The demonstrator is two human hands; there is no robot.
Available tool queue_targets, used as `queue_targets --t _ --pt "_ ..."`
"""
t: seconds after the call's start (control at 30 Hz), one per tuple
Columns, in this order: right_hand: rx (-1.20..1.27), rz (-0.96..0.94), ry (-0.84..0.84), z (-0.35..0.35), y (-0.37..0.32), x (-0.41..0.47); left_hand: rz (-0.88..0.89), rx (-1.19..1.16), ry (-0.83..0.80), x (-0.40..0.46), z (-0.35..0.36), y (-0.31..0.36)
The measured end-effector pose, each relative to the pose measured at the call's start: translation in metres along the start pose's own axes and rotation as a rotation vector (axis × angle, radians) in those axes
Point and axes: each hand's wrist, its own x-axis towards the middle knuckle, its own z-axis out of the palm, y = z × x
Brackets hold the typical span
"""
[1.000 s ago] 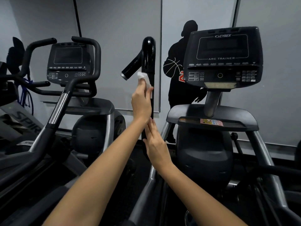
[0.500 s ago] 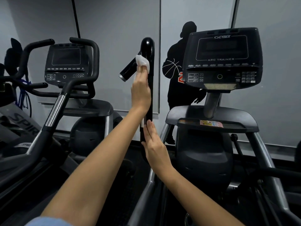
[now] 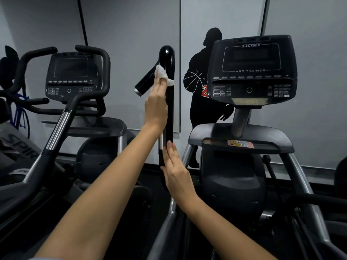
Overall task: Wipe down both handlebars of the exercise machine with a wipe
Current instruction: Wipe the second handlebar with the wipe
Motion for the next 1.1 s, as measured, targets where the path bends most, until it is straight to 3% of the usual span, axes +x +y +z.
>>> queue_targets --t 0.13,0.33,0.5,0.63,0.7,0.9,1.0,1.1 --pt "0.024 -0.011 0.018 -0.005 -0.001 0.001 0.024 0.039 -0.02 -0.01 -0.005 -0.002" --pt "0.389 0.176 0.318 -0.063 -0.004 0.066 -0.013 -0.066 -0.092 -0.012 -0.008 0.004" --pt "0.149 -0.027 0.44 -0.097 -0.005 0.154 -0.049 -0.215 -0.069 -0.015 -0.02 -0.004" --pt "-0.108 -0.123 0.349 -0.088 0.0 0.184 -0.184 -0.484 -0.038 -0.025 -0.031 0.005" --pt "-0.116 -0.135 0.313 -0.081 0.003 0.189 -0.25 -0.526 -0.015 -0.032 -0.033 0.008" --pt "0.011 -0.04 0.335 -0.086 0.009 0.202 -0.309 -0.36 -0.035 -0.053 -0.02 0.006" --pt "-0.047 -0.031 0.387 -0.093 0.015 0.21 -0.323 -0.328 -0.099 -0.058 -0.015 0.007" --pt "-0.21 -0.059 0.425 -0.094 0.014 0.207 -0.452 -0.384 -0.129 -0.058 -0.012 0.01"
